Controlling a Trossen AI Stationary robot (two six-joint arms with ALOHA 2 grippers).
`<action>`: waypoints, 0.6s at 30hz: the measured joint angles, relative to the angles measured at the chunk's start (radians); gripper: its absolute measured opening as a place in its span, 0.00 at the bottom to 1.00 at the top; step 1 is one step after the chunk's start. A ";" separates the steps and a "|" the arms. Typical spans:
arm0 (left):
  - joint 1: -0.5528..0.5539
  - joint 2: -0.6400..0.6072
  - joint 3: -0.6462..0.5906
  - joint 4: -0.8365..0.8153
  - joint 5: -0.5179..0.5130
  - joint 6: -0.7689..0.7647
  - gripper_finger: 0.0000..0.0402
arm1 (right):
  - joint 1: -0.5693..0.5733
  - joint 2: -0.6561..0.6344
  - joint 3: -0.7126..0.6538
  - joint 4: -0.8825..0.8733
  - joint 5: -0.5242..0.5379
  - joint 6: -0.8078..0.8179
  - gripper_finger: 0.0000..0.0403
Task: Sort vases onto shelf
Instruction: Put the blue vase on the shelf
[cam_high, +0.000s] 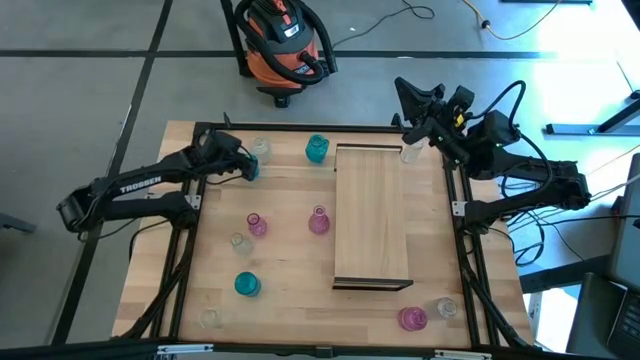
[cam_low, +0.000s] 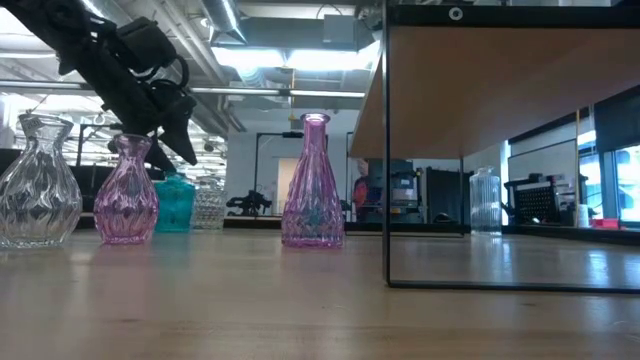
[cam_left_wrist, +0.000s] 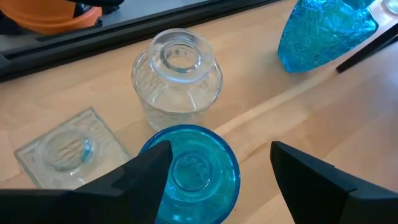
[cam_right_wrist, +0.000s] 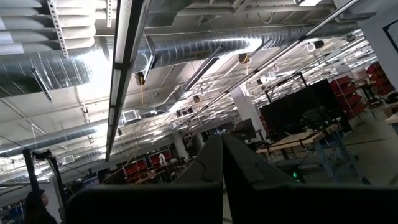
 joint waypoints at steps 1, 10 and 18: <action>0.000 -0.009 -0.001 -0.004 0.002 -0.004 0.68 | 0.000 0.000 0.000 0.000 0.000 0.000 0.00; -0.001 -0.112 -0.003 -0.112 -0.036 -0.012 0.68 | 0.000 0.000 0.000 -0.001 0.000 0.000 0.00; 0.000 -0.160 -0.004 -0.144 -0.076 -0.026 0.68 | 0.000 0.000 0.000 -0.019 0.000 0.006 0.00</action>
